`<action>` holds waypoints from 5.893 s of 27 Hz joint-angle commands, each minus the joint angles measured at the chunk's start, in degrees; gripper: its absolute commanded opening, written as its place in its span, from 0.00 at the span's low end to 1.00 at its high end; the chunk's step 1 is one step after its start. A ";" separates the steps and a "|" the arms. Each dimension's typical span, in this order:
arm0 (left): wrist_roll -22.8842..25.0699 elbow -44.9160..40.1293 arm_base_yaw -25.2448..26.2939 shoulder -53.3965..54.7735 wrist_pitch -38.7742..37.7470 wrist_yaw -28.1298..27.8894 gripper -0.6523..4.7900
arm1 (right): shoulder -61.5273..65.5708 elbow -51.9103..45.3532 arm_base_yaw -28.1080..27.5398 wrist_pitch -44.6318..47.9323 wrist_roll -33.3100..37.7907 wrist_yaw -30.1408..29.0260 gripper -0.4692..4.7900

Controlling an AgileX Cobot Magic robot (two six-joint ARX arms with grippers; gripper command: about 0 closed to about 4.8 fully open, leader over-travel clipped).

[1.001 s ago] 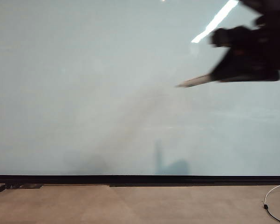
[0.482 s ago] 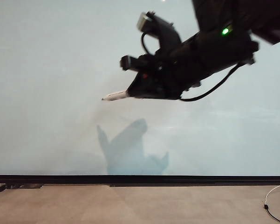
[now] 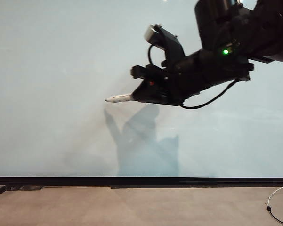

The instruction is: Pick up the pen on the shelf to the right of the whiteboard and draw a straight line.

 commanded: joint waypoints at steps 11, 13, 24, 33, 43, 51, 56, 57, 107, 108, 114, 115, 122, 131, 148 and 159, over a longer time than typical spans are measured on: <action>0.04 0.20 -0.02 0.00 0.33 0.13 0.11 | 1.33 0.44 -2.69 1.31 -0.17 -6.54 0.08; 0.04 0.20 -0.02 0.00 0.33 0.15 0.11 | 1.95 0.85 -2.73 1.46 -0.17 -6.97 0.08; 0.04 0.20 -0.02 0.00 0.33 0.13 0.11 | 4.07 3.15 -2.78 3.21 0.09 -3.45 0.08; 0.04 0.20 -0.02 0.00 0.33 0.15 0.11 | 3.91 3.04 -2.78 2.86 0.09 -2.03 0.08; 0.04 0.20 -0.02 0.00 0.33 0.15 0.11 | 3.15 2.91 -2.78 2.69 0.09 -0.85 0.08; 0.04 0.20 -0.02 0.00 0.33 0.15 0.11 | 0.79 0.57 -2.93 2.60 -0.20 1.68 0.08; 0.04 0.20 -0.02 0.00 0.31 0.15 0.11 | -1.95 -3.96 -3.69 2.99 -0.48 4.04 0.08; 0.04 0.20 -0.02 0.00 0.31 0.15 0.11 | -2.45 -4.55 -3.85 3.13 -0.74 4.28 0.08; 0.04 0.20 -0.02 0.00 0.31 0.13 0.11 | -55.49 -27.91 -21.18 -22.97 -4.96 11.80 0.08; 0.04 0.20 -0.02 0.00 0.31 0.13 0.11 | -57.35 -27.91 -21.22 -24.70 -5.20 12.00 0.08; 0.04 0.20 -0.02 0.00 0.31 0.13 0.11 | -68.57 -27.98 -22.51 -34.53 -7.69 12.85 0.08; 0.04 0.20 -0.02 0.00 0.31 0.13 0.11 | -70.31 -28.15 -23.17 -35.43 -7.69 12.83 0.08; 0.04 0.20 -0.02 0.00 0.33 0.15 0.11 | -86.33 -32.02 -29.31 -44.87 -7.21 12.63 0.08; 0.04 0.20 -0.02 0.00 0.31 0.13 0.11 | -98.82 -36.15 -33.33 -50.45 -4.44 12.81 0.08; 0.04 0.20 -0.02 0.00 0.04 0.15 0.11 | -98.75 -42.80 -33.59 -43.71 -5.09 9.49 0.08; 0.04 0.20 -0.02 0.00 0.04 0.15 0.11 | -98.75 -43.47 -33.57 -42.40 -5.09 12.17 0.08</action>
